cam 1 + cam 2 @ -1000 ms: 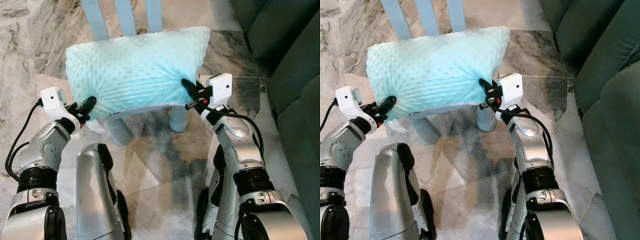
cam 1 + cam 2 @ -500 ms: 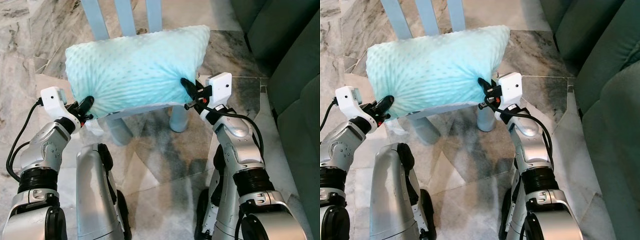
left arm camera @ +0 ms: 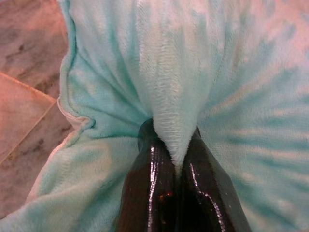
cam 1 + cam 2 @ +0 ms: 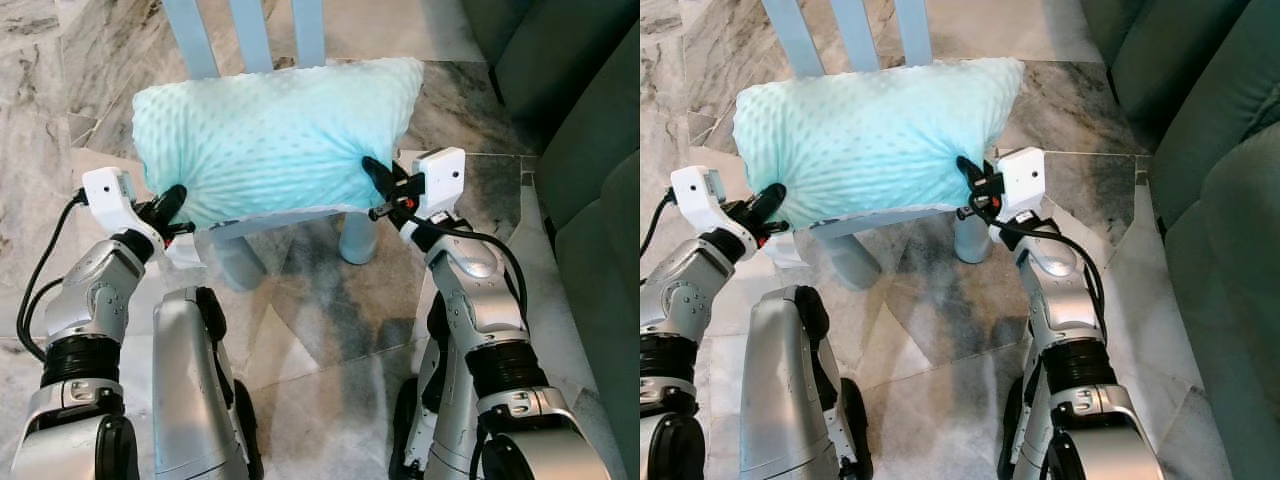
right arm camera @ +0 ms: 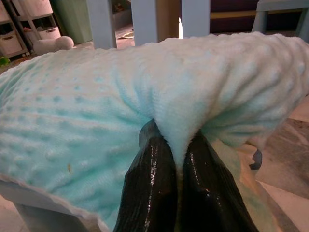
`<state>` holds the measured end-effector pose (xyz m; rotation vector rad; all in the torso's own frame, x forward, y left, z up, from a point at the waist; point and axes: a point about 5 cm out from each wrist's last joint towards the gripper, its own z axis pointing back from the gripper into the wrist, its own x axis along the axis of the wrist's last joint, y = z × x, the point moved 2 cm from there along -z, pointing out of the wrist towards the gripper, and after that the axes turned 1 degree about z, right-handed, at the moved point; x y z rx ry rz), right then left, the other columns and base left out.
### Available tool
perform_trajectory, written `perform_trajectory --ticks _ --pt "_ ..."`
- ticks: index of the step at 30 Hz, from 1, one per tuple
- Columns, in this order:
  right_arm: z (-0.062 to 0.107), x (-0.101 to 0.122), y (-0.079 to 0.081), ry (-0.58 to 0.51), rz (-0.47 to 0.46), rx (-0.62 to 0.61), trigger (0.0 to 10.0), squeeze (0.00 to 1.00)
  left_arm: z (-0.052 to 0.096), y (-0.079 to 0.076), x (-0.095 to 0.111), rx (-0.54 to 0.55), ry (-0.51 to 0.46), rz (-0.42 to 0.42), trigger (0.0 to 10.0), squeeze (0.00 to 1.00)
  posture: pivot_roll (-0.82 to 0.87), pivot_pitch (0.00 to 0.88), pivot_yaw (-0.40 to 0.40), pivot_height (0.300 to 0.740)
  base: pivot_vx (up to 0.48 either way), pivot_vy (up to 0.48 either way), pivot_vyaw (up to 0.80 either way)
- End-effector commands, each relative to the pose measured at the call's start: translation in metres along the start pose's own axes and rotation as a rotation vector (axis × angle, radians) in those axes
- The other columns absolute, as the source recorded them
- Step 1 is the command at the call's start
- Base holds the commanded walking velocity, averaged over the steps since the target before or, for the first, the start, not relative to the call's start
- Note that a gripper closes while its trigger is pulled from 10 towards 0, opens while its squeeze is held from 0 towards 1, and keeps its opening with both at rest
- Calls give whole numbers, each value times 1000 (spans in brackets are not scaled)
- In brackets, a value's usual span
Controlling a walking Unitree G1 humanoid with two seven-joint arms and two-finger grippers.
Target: Move the pillow to the sofa
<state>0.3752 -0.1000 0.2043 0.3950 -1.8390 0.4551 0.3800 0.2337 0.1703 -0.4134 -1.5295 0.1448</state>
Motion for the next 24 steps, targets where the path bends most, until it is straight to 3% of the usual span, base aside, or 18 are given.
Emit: perform_trajectory --ticks 1,24 --pt "3 2 2 -20 -8 -14 0 0 3 1 -4 10 -3 -30 0 0 -30 269 71 388 0 0 0" --pt "3 3 1 -23 -8 -21 0 0 3 -1 -2 7 -14 -43 0 0 -30 269 71 388 0 0 0"
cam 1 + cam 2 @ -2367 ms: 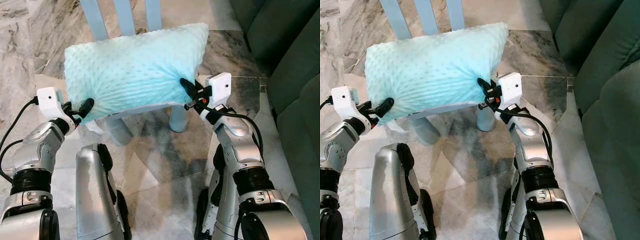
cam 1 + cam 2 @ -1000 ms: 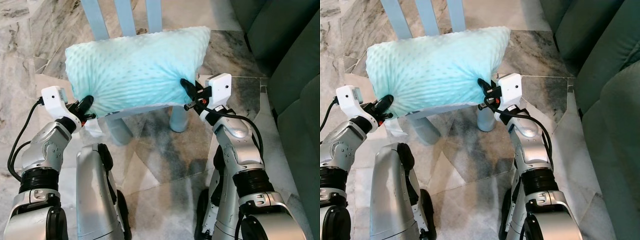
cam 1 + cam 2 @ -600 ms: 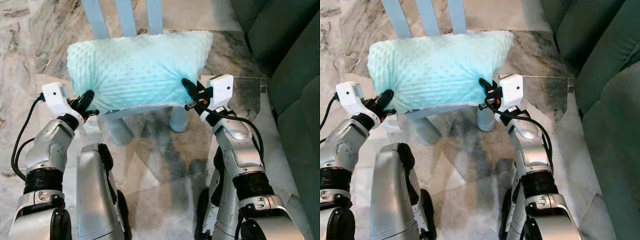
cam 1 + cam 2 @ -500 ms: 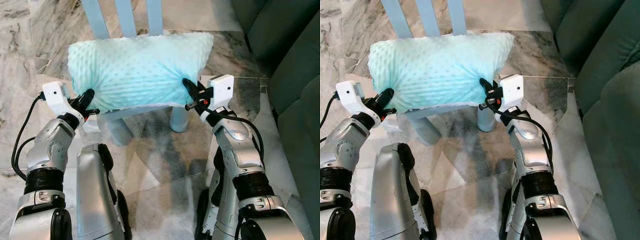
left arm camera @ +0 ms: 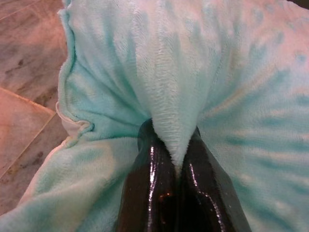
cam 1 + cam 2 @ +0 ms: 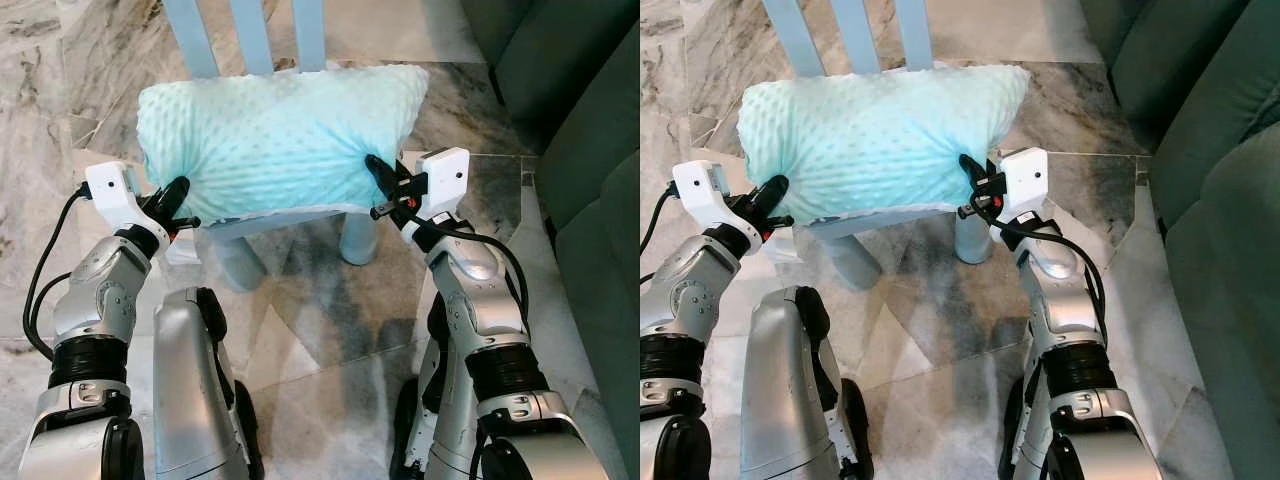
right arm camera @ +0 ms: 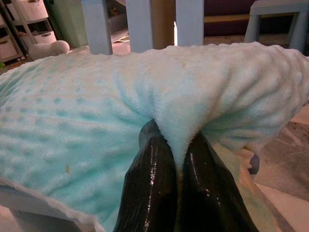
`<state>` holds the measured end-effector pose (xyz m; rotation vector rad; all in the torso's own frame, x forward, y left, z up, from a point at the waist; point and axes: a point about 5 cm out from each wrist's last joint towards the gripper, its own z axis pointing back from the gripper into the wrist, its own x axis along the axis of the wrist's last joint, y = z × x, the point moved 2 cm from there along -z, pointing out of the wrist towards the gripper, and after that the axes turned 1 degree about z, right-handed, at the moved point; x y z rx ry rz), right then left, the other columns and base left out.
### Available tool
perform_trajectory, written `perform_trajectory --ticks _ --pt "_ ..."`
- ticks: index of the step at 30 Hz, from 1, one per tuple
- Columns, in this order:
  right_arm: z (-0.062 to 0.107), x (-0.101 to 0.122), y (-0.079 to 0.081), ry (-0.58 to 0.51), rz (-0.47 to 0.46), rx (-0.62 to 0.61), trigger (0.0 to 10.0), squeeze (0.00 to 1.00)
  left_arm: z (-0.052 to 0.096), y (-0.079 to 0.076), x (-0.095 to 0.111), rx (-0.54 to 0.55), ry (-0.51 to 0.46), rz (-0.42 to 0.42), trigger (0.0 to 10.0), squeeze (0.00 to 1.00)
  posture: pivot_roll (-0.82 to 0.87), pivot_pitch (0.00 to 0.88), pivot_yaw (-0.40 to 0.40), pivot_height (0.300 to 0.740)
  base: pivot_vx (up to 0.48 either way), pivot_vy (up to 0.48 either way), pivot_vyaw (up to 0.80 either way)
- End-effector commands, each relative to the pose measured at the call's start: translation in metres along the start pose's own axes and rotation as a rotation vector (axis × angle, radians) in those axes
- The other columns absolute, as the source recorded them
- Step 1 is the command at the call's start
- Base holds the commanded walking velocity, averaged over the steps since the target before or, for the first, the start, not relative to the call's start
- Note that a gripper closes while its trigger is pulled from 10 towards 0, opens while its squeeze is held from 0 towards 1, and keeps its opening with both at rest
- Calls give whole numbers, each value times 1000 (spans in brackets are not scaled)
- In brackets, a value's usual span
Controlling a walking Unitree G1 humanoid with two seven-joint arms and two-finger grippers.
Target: Move the pillow to the sofa
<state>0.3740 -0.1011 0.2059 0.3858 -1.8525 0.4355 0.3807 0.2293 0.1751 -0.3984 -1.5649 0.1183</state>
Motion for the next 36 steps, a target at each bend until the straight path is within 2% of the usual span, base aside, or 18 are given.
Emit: perform_trajectory --ticks 1,9,10,11,12,13,15,19,20,21,22,28,34,35,36 --pt "2 1 2 -12 -8 -2 0 0 5 4 -5 19 15 -12 0 0 -30 269 71 388 0 0 0" --pt "2 1 2 -12 -8 -2 0 0 5 4 -5 19 15 -12 0 0 -30 269 71 388 0 0 0" --pt "3 3 2 -17 -5 -6 0 0 4 2 -3 15 -7 -35 0 0 -41 251 71 388 0 0 0" --pt "13 4 -1 -36 12 -80 0 0 -5 -18 1 30 -83 -131 4510 0 -164 21 96 388 0 0 0" --pt "13 4 -1 -36 12 -80 0 0 -5 -18 1 30 -83 -131 4510 0 -164 21 96 388 0 0 0" --pt "27 6 -4 -59 35 -169 0 0 -15 -47 7 29 -194 -232 10000 0 -161 29 94 388 0 0 0" --pt "30 7 -4 -63 38 -184 0 0 -16 -53 8 23 -214 -247 10000 0 -158 33 93 388 0 0 0" --pt "29 6 -4 -60 32 -180 0 0 -15 -52 7 26 -211 -242 10000 0 -151 39 90 388 0 0 0" --pt "29 5 -3 -58 27 -177 0 0 -13 -50 6 28 -214 -241 3451 0 -146 45 89 388 0 0 0" --pt "28 5 -2 -57 23 -175 0 0 -12 -50 6 29 -216 -240 3451 0 -146 45 89 388 0 0 0" --pt "29 5 -1 -54 22 -176 0 0 -11 -50 6 25 -230 -234 0 0 -142 49 84 388 0 0 0" --pt "31 3 3 -36 17 -181 0 0 -7 -49 5 42 -268 -257 0 0 -136 51 82 388 0 0 0" --pt "29 9 -1 -51 35 -192 0 0 -2 -47 16 87 -336 -287 0 0 -142 39 84 388 0 0 0" --pt "30 11 -1 -47 52 -201 4314 0 -2 -47 16 95 -336 -298 0 0 -149 32 86 388 0 0 0" --pt "31 11 -2 -40 63 -209 4314 0 -2 -47 14 101 -328 -301 0 0 -153 29 86 388 0 0 0"
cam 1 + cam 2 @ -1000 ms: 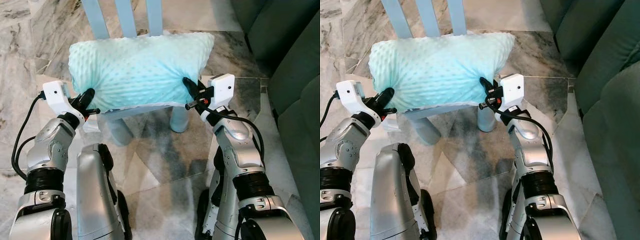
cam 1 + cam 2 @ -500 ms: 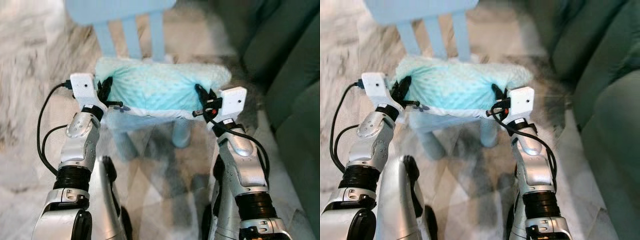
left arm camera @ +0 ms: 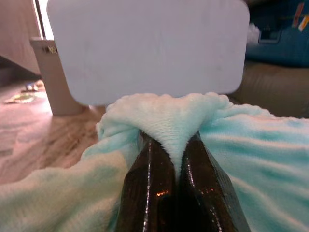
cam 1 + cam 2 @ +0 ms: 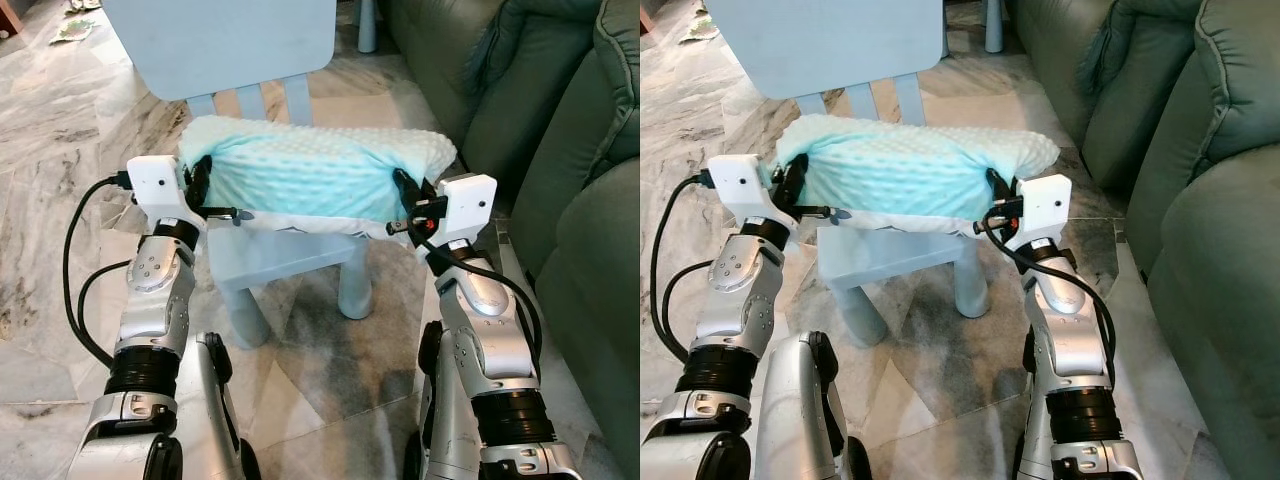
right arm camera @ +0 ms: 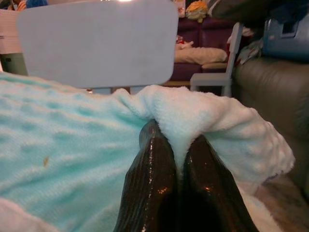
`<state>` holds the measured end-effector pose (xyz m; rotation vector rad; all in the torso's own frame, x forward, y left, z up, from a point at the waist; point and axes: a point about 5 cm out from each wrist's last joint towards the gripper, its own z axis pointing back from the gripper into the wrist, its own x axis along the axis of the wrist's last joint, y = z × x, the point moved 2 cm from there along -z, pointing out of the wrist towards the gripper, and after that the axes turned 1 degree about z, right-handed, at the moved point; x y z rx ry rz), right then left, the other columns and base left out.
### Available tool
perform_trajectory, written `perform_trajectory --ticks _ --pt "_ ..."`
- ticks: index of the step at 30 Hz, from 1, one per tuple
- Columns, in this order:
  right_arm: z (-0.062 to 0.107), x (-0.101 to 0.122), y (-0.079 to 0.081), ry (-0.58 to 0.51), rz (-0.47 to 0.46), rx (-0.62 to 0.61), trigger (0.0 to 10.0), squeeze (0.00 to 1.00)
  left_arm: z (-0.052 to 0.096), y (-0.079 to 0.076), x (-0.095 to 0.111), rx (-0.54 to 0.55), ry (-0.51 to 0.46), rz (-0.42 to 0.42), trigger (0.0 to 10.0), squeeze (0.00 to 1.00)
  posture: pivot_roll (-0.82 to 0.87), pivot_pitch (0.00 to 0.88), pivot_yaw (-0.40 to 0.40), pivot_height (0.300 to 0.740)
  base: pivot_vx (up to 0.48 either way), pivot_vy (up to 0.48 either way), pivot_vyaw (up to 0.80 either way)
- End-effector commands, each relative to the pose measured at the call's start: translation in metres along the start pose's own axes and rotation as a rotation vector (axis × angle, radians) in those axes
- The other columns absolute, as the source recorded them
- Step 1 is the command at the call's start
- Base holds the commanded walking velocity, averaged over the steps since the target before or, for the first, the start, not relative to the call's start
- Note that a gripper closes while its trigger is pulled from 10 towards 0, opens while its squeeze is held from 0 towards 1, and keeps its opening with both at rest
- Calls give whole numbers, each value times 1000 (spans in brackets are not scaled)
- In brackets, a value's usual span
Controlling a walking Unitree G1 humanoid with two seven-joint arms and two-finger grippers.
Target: Move the pillow to the sofa
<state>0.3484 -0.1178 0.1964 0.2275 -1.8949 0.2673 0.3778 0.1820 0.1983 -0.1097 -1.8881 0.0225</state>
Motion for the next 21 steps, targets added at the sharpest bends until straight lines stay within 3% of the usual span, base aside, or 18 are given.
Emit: perform_trajectory --ticks 1,2,3,4,11,12,21 --pt "-2 11 0 -31 31 -11 4314 0 2 7 7 28 -27 -31 0 0 -153 29 86 388 0 0 0" --pt "-1 11 -1 -19 44 -20 10000 0 2 6 4 25 -11 -31 196 0 -158 26 87 388 0 0 0" --pt "0 11 -1 -9 52 -26 10000 0 3 4 2 24 -1 -30 7961 0 -158 26 87 388 0 0 0" --pt "5 8 -4 22 70 -68 10000 0 9 -3 -7 17 30 -40 10000 0 -178 10 100 388 0 0 0" --pt "17 4 -10 47 70 -135 10000 0 19 -23 -25 -22 87 -16 10000 0 -209 0 126 388 0 0 0" --pt "19 3 -13 52 61 -160 10000 0 21 -32 -27 -43 85 -5 10000 0 -220 0 135 388 0 0 0" --pt "14 14 -22 26 75 -206 10000 0 16 -63 -28 -128 87 45 10000 0 -251 0 147 411 0 0 0"
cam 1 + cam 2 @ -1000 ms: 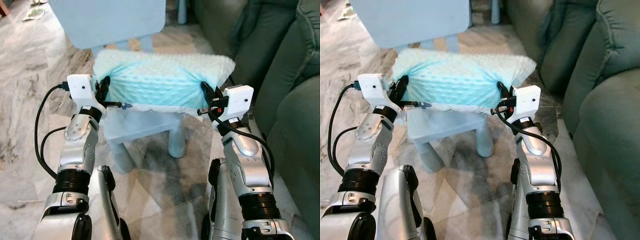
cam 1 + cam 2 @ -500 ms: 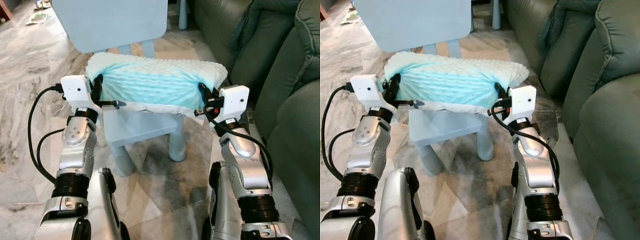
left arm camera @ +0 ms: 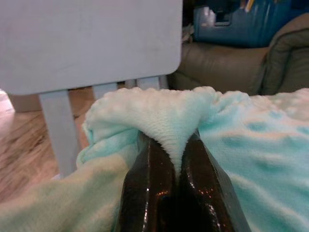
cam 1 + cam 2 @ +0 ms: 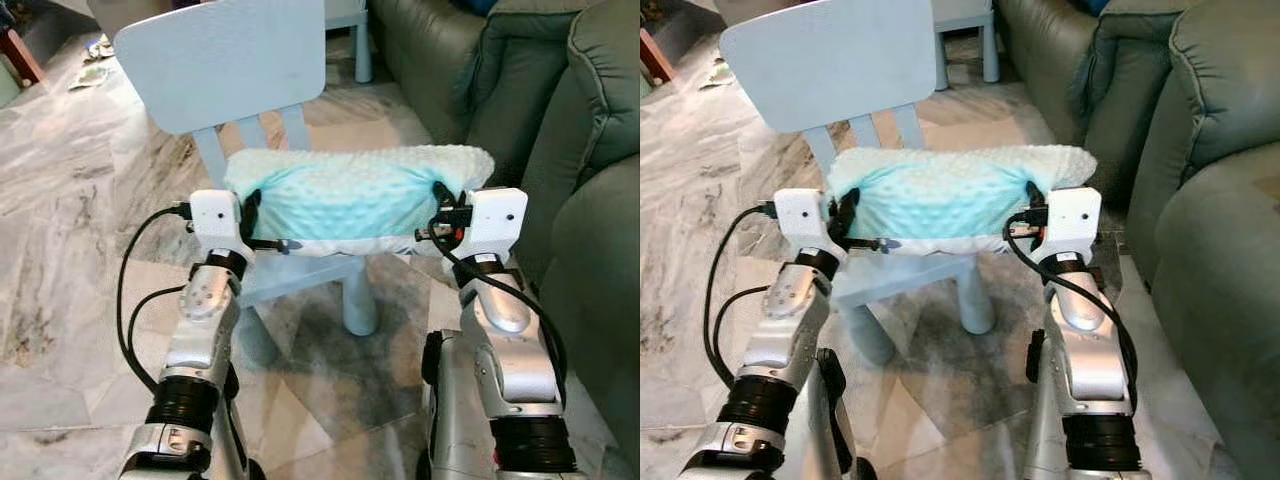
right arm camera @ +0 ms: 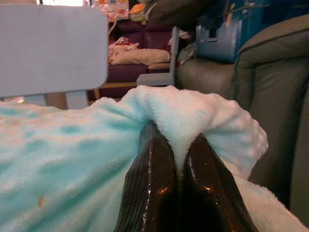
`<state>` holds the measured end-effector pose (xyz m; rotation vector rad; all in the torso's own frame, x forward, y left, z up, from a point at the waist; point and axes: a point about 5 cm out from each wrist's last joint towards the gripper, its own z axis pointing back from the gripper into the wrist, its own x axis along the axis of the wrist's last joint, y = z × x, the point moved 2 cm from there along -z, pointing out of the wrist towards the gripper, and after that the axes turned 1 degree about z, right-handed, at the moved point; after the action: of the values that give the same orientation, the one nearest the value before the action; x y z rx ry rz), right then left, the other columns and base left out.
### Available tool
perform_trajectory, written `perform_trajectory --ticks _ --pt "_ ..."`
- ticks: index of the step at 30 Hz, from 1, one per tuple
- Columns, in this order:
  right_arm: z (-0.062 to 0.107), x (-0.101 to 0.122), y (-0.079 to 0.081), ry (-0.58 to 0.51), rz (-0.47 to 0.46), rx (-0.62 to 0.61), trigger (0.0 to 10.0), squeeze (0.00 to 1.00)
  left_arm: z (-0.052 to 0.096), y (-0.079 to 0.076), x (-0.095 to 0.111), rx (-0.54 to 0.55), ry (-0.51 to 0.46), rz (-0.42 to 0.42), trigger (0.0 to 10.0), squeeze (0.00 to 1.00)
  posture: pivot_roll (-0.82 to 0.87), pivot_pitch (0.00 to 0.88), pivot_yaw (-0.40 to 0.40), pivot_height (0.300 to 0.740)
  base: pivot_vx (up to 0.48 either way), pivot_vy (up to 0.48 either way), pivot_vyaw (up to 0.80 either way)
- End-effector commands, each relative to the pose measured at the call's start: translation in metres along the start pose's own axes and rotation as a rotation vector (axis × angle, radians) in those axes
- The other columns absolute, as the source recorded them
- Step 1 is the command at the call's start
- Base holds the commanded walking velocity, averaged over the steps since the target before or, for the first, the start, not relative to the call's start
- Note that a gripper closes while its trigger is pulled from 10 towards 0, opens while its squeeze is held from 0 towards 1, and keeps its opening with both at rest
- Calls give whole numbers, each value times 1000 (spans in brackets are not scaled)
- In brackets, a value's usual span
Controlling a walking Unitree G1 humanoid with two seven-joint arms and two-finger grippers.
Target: Move the pillow to the sofa
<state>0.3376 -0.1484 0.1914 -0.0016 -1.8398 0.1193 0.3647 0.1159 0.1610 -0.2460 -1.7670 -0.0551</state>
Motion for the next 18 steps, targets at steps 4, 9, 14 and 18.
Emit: perform_trajectory --ticks 4,9,14,18 --pt "-7 18 -1 -59 3 3 10000 0 -8 4 12 17 -39 3 10000 0 -251 0 142 436 0 0 0" --pt "-8 19 -4 -57 8 5 10000 0 -7 10 11 62 -38 -9 10000 0 -239 0 118 461 0 0 0" --pt "-9 20 -4 -53 9 20 10000 0 -5 18 9 118 -33 -38 10000 0 -231 0 110 491 0 0 0" --pt "-11 22 -4 -56 6 27 10000 0 -4 20 9 134 -33 -53 10000 0 -224 0 102 516 0 0 0"
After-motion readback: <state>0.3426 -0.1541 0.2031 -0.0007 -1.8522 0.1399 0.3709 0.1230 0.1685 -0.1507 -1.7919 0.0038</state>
